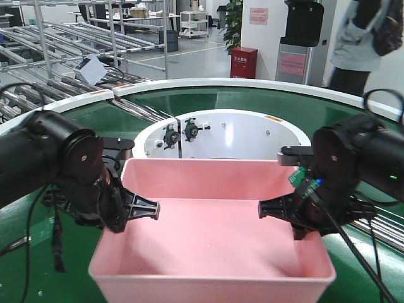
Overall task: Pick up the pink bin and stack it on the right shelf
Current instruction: 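Close both grippers on the bin walls and lift the bin, then hold the pink bin with both grippers while driving toward the shelf cart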
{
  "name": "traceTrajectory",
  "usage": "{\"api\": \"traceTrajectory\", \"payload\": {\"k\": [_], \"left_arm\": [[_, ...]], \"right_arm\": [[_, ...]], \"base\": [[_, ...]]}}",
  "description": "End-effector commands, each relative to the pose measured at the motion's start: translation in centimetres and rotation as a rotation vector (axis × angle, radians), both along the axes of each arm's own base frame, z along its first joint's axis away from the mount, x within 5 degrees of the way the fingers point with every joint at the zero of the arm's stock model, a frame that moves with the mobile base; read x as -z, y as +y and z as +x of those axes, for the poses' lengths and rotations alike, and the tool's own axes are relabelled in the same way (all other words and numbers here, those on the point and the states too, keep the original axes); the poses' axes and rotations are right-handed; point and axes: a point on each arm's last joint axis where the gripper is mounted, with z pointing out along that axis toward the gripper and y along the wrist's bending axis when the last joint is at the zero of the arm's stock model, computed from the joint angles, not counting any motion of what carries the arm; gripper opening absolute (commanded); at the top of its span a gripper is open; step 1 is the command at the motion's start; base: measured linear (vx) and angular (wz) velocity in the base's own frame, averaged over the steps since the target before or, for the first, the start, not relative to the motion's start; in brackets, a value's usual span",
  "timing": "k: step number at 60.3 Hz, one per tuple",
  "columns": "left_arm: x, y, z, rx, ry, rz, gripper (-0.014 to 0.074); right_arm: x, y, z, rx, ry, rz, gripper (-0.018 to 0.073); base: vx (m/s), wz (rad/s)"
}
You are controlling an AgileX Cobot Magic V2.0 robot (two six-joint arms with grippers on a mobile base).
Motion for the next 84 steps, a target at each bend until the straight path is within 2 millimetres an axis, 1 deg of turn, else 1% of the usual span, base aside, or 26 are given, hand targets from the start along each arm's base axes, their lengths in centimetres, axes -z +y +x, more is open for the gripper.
{"api": "traceTrajectory", "payload": {"k": [1,2,5,6,11,16,20,26,36,84], "left_arm": [[-3.1,0.4,-3.6,0.004,-0.119,-0.011,0.0041],[-3.1,0.5,-4.0,-0.001,-0.126,-0.013,0.0041],[-3.3,0.7,-5.6,-0.001,-0.149,-0.029,0.0041],[-3.3,0.6,-6.1,0.002,-0.152,-0.036,0.0041],[-2.9,1.1,-8.8,-0.016,-0.151,-0.073,0.0041],[-2.3,1.4,-11.1,-0.021,-0.154,-0.113,0.0041],[-1.6,1.5,-12.7,-0.02,-0.157,-0.142,0.0041],[-0.8,1.6,-14.1,-0.004,-0.158,-0.167,0.0041],[-0.9,2.1,-14.6,-0.007,-0.173,-0.174,0.0041],[-0.8,2.1,-14.6,-0.011,-0.167,-0.167,0.0041]], "right_arm": [[-3.2,-1.5,-3.3,0.008,-0.135,-0.055,-0.0009],[-3.5,-1.5,-4.0,0.002,-0.146,-0.049,-0.0009],[-3.6,-1.6,-5.6,-0.017,-0.153,-0.044,-0.0009],[-3.4,-1.6,-6.1,-0.023,-0.147,-0.046,-0.0009],[-3.5,-1.6,-8.9,-0.034,-0.159,-0.023,-0.0009],[-3.0,-1.5,-11.0,-0.058,-0.159,-0.011,-0.0009],[-2.8,-1.4,-12.2,-0.079,-0.166,-0.001,-0.0009],[-2.3,-1.3,-13.3,-0.086,-0.163,0.01,-0.0009],[-2.2,-1.6,-13.5,-0.068,-0.16,0.007,-0.0009],[-2.2,-1.6,-13.5,-0.069,-0.161,0.007,-0.0009]], "base": [[0.0,0.0],[0.0,0.0],[0.0,0.0],[0.0,0.0],[0.0,0.0],[0.0,0.0],[0.0,0.0],[0.0,0.0],[0.0,0.0],[0.0,-0.01]]}}
